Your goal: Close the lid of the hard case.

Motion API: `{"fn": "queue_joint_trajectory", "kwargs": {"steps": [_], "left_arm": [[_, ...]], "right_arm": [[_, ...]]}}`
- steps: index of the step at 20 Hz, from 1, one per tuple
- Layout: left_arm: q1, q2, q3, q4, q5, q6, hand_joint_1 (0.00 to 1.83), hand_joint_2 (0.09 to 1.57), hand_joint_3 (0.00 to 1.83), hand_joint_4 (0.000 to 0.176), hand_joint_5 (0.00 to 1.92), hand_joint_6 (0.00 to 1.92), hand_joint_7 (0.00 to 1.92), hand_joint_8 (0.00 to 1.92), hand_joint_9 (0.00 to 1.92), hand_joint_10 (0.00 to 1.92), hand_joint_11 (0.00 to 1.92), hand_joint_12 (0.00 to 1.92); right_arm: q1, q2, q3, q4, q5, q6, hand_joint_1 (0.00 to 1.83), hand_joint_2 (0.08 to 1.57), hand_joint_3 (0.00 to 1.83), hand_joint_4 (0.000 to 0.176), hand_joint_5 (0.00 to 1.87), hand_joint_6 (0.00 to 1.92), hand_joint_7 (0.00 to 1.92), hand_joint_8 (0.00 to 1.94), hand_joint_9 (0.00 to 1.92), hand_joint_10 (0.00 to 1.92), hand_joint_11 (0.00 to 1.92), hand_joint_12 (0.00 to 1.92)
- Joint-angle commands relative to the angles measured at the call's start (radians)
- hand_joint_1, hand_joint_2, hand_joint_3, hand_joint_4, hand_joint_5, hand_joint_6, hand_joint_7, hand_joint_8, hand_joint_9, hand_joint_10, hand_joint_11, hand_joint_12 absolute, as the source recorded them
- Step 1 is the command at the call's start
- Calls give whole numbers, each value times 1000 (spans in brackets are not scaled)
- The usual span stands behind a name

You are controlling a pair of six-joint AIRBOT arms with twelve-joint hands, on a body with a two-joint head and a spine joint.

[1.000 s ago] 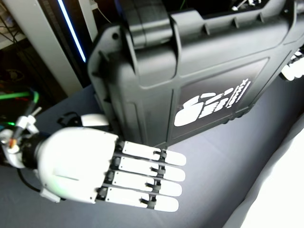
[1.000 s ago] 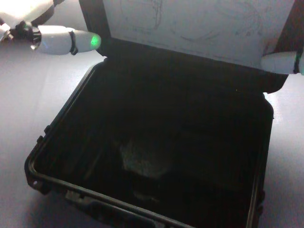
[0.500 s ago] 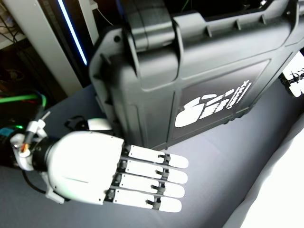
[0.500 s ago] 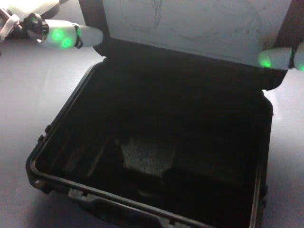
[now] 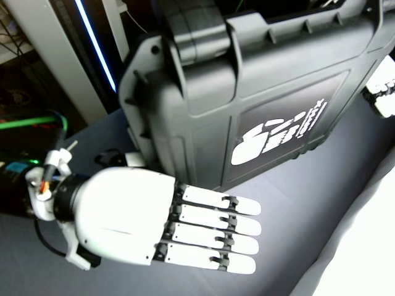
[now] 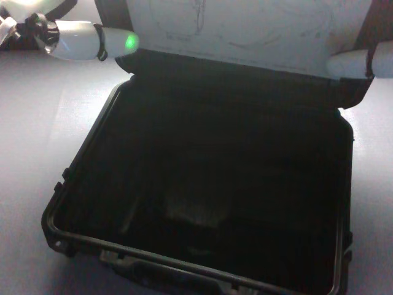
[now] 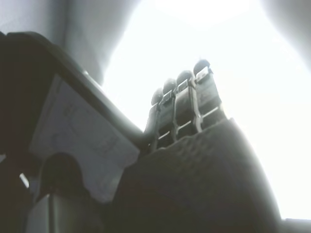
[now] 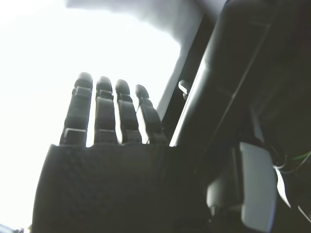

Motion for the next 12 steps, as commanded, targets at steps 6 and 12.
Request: {"fn": "queue_joint_trajectory", "kwargs": {"steps": [6, 12], "left_arm": [[37, 75, -90, 99, -228, -61, 129, 1007, 4, 0, 87, 5, 96, 6, 67, 15, 41, 68], [123, 167, -191, 117, -324, -70, 205, 1035, 9, 0, 65, 0, 73, 0, 60, 3, 65, 85]], "right_arm": [[22, 12, -46, 26, 181, 6, 141, 1149, 0, 0, 0, 0, 0, 0, 0, 0, 0, 0], [-17, 70, -142, -10, 262, 6, 159, 1163, 1, 0, 0, 0, 0, 0, 0, 0, 0, 0]]}}
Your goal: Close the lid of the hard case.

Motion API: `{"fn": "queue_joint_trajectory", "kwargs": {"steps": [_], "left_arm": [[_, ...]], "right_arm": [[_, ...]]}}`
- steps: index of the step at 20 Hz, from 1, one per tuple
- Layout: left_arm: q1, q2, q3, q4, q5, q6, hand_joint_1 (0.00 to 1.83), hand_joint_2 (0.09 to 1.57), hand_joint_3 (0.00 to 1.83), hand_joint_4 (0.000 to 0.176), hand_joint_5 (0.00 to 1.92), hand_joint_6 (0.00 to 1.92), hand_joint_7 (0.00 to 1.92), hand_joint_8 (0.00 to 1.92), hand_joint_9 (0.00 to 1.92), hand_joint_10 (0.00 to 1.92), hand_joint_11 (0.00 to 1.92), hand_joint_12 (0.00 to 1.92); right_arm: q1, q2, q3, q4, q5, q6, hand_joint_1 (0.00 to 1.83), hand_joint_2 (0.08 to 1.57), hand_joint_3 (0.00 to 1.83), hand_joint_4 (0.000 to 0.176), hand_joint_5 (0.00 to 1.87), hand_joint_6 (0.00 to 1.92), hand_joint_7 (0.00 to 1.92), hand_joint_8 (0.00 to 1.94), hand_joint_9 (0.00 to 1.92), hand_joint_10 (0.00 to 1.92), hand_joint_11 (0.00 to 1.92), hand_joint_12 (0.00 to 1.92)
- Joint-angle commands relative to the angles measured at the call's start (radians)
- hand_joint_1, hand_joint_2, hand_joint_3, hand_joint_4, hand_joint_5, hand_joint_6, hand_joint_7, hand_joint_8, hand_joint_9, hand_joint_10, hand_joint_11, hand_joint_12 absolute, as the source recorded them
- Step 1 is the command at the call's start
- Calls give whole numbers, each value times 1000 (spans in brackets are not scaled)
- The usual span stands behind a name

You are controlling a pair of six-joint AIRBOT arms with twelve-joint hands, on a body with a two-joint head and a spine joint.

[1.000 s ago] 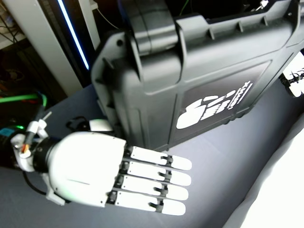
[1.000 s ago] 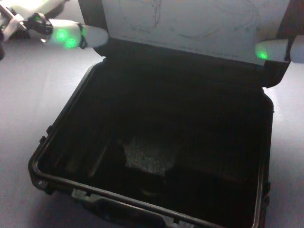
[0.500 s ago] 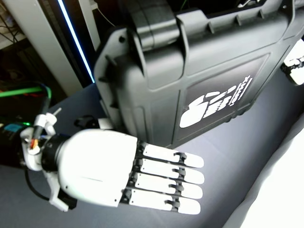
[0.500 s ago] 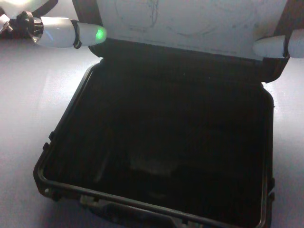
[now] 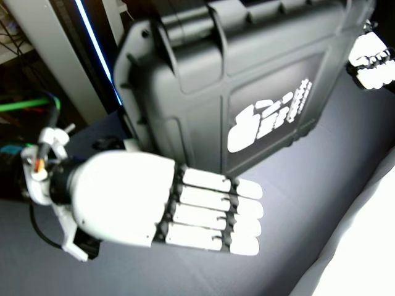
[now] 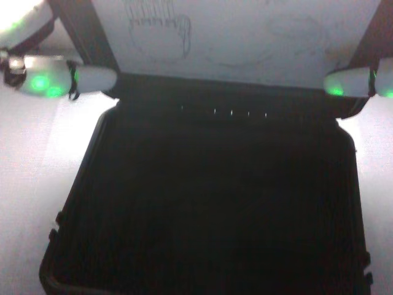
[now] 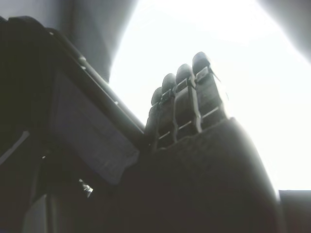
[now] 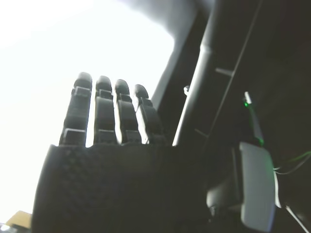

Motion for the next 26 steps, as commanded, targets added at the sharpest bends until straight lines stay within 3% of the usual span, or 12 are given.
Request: {"fn": "queue_joint_trajectory", "kwargs": {"steps": [1, 8, 14, 15, 16, 17, 18, 21, 22, 23, 25, 26], "left_arm": [[-2, 8, -15, 28, -182, -10, 210, 1057, 10, 0, 48, 0, 47, 0, 16, 0, 7, 28], [59, 39, -46, 23, -209, -34, 83, 1080, 2, 0, 12, 0, 43, 0, 54, 4, 29, 45], [124, 86, -89, 10, -258, -41, 263, 1102, 4, 0, 41, 7, 59, 3, 53, 1, 20, 51], [134, 93, -95, 7, -266, -42, 260, 1091, 0, 0, 39, 5, 63, 4, 53, 1, 28, 56], [152, 106, -105, -3, -281, -42, 253, 1076, 0, 0, 30, 1, 58, 1, 46, 0, 25, 58], [157, 109, -108, -6, -285, -42, 286, 1073, 0, 0, 19, 0, 44, 0, 26, 0, 8, 54], [167, 115, -114, -12, -294, -42, 297, 1045, 11, 0, 37, 5, 58, 3, 46, 6, 1, 193], [185, 125, -126, -16, -312, -42, 268, 1007, 0, 0, 37, 0, 69, 0, 55, 0, 0, 306], [190, 129, -130, -16, -316, -42, 234, 986, 0, 0, 35, 0, 71, 0, 64, 1, 0, 392], [196, 135, -135, -15, -321, -42, 246, 995, 2, 0, 35, 0, 74, 1, 62, 0, 0, 280], [218, 155, -151, -16, -332, -42, 265, 1026, 8, 0, 35, 1, 82, 2, 68, 1, 0, 230], [228, 162, -157, -16, -335, -42, 262, 1037, 9, 0, 25, 3, 79, 0, 57, 3, 0, 178]], "right_arm": [[9, 1, -15, 24, 198, 13, 192, 1168, 2, 0, 0, 0, 0, 0, 0, 0, 0, 0], [-40, 26, -50, 25, 224, 13, 210, 1179, 4, 0, 0, 0, 0, 0, 0, 0, 0, 0], [-82, 70, -95, 26, 278, 13, 312, 1139, 0, 13, 0, 0, 0, 0, 0, 0, 0, 0], [-88, 78, -102, 26, 287, 13, 350, 1100, 0, 65, 0, 0, 0, 0, 0, 0, 0, 0], [-98, 89, -113, 28, 303, 13, 378, 1061, 0, 93, 0, 0, 0, 0, 0, 0, 0, 0], [-100, 93, -116, 28, 307, 13, 417, 982, 0, 159, 0, 0, 0, 0, 0, 0, 0, 0], [-107, 104, -124, 28, 316, 13, 500, 958, 0, 173, 0, 0, 0, 0, 0, 0, 0, 0], [-131, 138, -145, 31, 328, 13, 587, 958, 0, 173, 0, 0, 0, 0, 0, 0, 0, 0], [-139, 149, -150, 35, 329, 13, 640, 960, 0, 157, 0, 0, 0, 0, 0, 0, 0, 0], [-147, 161, -155, 39, 329, 13, 652, 947, 0, 148, 0, 0, 0, 0, 0, 0, 0, 0], [-175, 186, -170, 45, 328, 13, 673, 901, 0, 165, 0, 0, 0, 0, 0, 0, 0, 0], [-186, 196, -178, 45, 328, 13, 670, 896, 0, 140, 0, 0, 0, 0, 0, 0, 0, 0]]}}
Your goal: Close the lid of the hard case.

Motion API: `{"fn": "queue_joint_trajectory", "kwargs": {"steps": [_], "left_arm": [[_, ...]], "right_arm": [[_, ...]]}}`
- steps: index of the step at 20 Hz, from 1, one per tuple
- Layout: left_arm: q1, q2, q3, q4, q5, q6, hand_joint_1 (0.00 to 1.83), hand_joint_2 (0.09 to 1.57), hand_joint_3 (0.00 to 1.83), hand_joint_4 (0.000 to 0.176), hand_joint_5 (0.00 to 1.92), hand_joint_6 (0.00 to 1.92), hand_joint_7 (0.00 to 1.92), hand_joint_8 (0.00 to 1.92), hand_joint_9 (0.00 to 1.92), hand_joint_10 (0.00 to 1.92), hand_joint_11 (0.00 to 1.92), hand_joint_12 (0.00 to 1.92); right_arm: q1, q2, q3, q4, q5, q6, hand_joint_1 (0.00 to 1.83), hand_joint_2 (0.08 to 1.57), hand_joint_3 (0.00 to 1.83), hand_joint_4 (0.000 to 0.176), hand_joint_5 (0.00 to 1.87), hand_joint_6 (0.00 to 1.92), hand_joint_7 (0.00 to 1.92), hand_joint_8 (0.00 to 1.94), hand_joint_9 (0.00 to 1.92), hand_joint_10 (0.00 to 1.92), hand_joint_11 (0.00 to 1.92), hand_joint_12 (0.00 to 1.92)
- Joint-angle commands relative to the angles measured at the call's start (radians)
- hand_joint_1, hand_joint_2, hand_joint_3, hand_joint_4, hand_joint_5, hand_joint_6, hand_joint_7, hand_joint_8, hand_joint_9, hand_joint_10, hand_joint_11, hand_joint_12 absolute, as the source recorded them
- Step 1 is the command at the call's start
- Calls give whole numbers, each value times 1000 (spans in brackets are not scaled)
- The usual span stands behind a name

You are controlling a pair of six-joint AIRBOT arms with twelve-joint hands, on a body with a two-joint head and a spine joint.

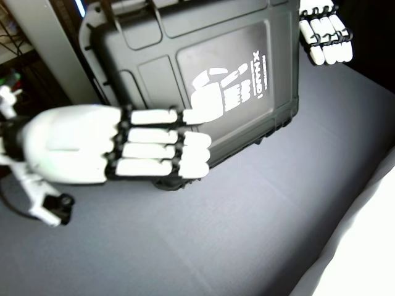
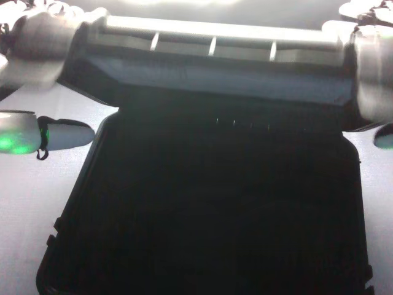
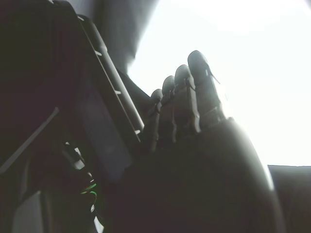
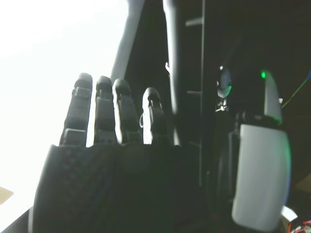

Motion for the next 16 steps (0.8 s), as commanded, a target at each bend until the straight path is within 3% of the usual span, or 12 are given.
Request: {"fn": "queue_joint_trajectory", "kwargs": {"steps": [1, 2, 3, 4, 5, 7, 8, 9, 11, 12, 13, 16], "left_arm": [[1, 17, -4, -17, -131, -2, 255, 1032, 5, 0, 23, 3, 77, 0, 59, 4, 0, 166], [9, 22, -9, -17, -134, -2, 260, 1029, 2, 0, 24, 2, 79, 0, 65, 4, 0, 147], [23, 33, -18, -17, -138, -2, 259, 1028, 1, 0, 28, 2, 81, 1, 72, 5, 0, 101], [31, 41, -24, -17, -138, -2, 243, 1006, 0, 0, 51, 10, 98, 7, 92, 11, 17, 102], [42, 53, -32, -17, -139, -2, 247, 997, 1, 0, 65, 3, 103, 2, 101, 3, 3, 171], [73, 82, -52, -28, -149, -2, 309, 1105, 20, 0, 53, 0, 89, 1, 101, 1, 0, 251], [94, 98, -62, -40, -161, -1, 407, 1163, 19, 0, 67, 2, 105, 2, 118, 3, 0, 313], [112, 107, -66, -53, -171, -1, 400, 1177, 17, 0, 60, 0, 111, 3, 121, 3, 0, 325], [159, 121, -74, -92, -201, 4, 357, 1190, 7, 0, 27, 1, 71, 3, 70, 4, 0, 148], [170, 125, -76, -101, -207, 7, 356, 1192, 5, 0, 18, 1, 60, 2, 63, 2, 0, 99], [191, 133, -81, -121, -219, 14, 501, 1242, 18, 0, 3, 0, 11, 0, 12, 0, 0, 19], [241, 151, -92, -167, -257, 27, 435, 1260, 12, 0, 0, 0, 0, 0, 0, 0, 0, 0]], "right_arm": [[0, 12, -8, 29, 112, 2, 652, 888, 0, 150, 0, 0, 0, 0, 0, 0, 0, 0], [-10, 21, -15, 29, 112, 2, 618, 892, 0, 146, 0, 0, 0, 0, 0, 0, 0, 0], [-25, 37, -25, 29, 112, 2, 602, 909, 0, 162, 0, 0, 0, 0, 0, 0, 0, 0], [-34, 47, -30, 29, 111, 2, 576, 919, 0, 157, 0, 0, 0, 0, 0, 0, 0, 0], [-44, 59, -36, 29, 109, 2, 552, 922, 2, 132, 0, 0, 0, 0, 0, 0, 0, 0], [-59, 76, -47, 29, 103, 2, 521, 927, 4, 127, 0, 0, 0, 0, 0, 0, 0, 0], [-65, 81, -51, 29, 101, 2, 498, 920, 0, 158, 0, 0, 0, 0, 0, 0, 0, 0], [-68, 81, -52, 29, 100, 2, 434, 907, 0, 172, 0, 0, 0, 0, 0, 0, 0, 0], [-70, 81, -53, 29, 92, 2, 393, 902, 0, 167, 0, 0, 0, 0, 0, 0, 0, 0], [-70, 81, -53, 29, 92, 2, 412, 890, 0, 174, 0, 0, 0, 0, 0, 0, 0, 0], [-71, 81, -54, 29, 91, 2, 423, 900, 0, 173, 0, 0, 0, 0, 0, 0, 0, 0], [-71, 76, -55, 29, 91, 2, 490, 912, 2, 176, 0, 0, 0, 0, 0, 0, 0, 0]]}}
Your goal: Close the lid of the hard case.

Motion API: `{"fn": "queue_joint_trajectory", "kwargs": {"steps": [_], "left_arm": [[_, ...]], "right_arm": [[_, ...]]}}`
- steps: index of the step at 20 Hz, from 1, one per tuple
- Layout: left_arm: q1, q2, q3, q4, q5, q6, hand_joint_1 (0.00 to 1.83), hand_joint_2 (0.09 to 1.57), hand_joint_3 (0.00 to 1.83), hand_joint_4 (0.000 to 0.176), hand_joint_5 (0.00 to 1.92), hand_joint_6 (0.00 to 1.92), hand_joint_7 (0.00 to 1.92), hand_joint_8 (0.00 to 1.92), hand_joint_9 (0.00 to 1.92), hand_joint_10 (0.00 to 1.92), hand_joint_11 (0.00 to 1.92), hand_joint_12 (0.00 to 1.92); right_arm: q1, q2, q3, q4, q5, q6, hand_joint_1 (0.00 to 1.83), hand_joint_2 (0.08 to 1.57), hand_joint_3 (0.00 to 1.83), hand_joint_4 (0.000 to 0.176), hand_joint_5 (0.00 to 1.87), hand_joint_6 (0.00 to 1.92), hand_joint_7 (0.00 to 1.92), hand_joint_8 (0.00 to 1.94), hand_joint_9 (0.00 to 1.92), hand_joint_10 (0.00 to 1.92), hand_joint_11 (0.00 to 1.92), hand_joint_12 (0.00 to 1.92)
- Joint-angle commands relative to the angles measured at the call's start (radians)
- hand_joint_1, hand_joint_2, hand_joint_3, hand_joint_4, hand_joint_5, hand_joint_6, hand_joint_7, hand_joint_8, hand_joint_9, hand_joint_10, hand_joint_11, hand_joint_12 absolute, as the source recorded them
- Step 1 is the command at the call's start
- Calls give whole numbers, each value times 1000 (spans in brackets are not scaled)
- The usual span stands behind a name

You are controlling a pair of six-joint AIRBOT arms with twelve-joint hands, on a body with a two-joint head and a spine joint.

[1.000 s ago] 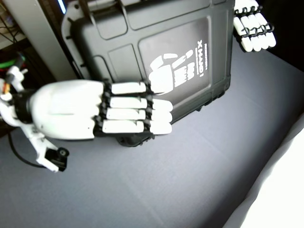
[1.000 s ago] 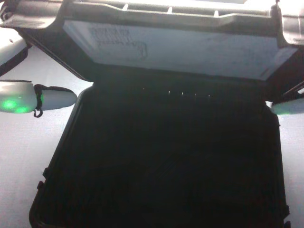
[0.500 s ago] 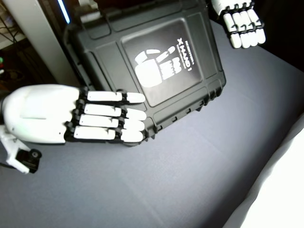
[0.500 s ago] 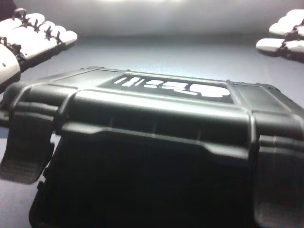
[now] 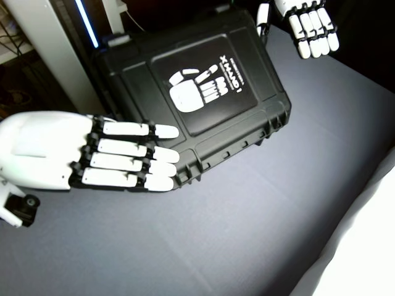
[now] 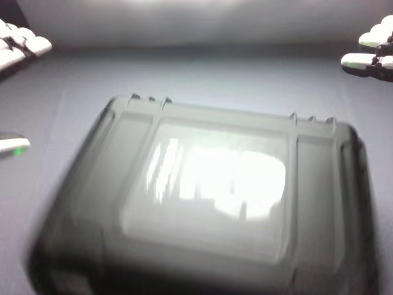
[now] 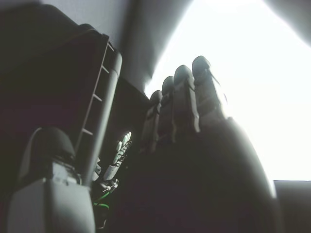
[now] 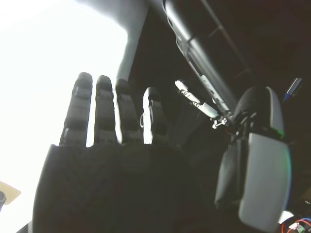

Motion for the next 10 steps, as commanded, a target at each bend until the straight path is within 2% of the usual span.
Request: {"fn": "queue_joint_trajectory", "kwargs": {"steps": [1, 2, 3, 4, 5, 6, 8, 9, 10], "left_arm": [[3, 7, -1, -29, -146, 5, 425, 1256, 9, 0, 0, 0, 0, 0, 0, 0, 0, 0], [18, 7, -3, -42, -171, 5, 441, 1255, 6, 0, 0, 0, 0, 0, 0, 0, 0, 0], [30, 7, -5, -51, -191, 5, 347, 1237, 0, 0, 0, 0, 0, 0, 10, 3, 0, 0], [34, 3, -6, -54, -204, 5, 305, 1227, 0, 0, 0, 0, 8, 3, 19, 6, 0, 0], [33, -10, -6, -54, -220, 5, 288, 1224, 0, 0, 0, 0, 12, 3, 24, 6, 0, 0], [29, -39, -1, -54, -241, 5, 377, 1241, 2, 0, 0, 0, 2, 0, 4, 0, 0, 0], [13, -79, 11, -54, -268, 3, 353, 1236, 0, 0, 0, 0, 0, 0, 0, 0, 0, 0], [-4, -109, 22, -59, -290, -3, 370, 1218, 0, 0, 0, 0, 0, 0, 0, 0, 0, 0], [-17, -134, 32, -63, -313, -17, 348, 1210, 0, 0, 0, 0, 0, 0, 8, 2, 0, 0]], "right_arm": [[6, -1, 0, 43, 106, 2, 472, 915, 3, 176, 0, 0, 0, 0, 0, 0, 0, 0], [6, -4, 0, 43, 106, 2, 490, 924, 6, 176, 0, 0, 0, 0, 0, 0, 0, 0], [7, -7, 1, 43, 108, 2, 487, 922, 4, 174, 0, 0, 0, 0, 0, 0, 0, 0], [7, -11, 1, 43, 114, 2, 475, 929, 7, 162, 0, 0, 0, 0, 0, 0, 0, 0], [9, -17, 1, 43, 125, 2, 488, 926, 4, 173, 0, 0, 0, 0, 0, 0, 0, 0], [16, -28, 3, 43, 138, 2, 445, 930, 5, 175, 0, 0, 0, 0, 0, 0, 0, 0], [20, -44, 6, 49, 165, 2, 378, 914, 0, 176, 0, 0, 0, 0, 0, 0, 0, 0], [18, -58, 10, 69, 198, 2, 360, 937, 8, 160, 0, 0, 0, 0, 0, 0, 0, 0], [12, -71, 14, 90, 230, 2, 320, 956, 13, 136, 0, 0, 0, 0, 0, 0, 0, 0]]}}
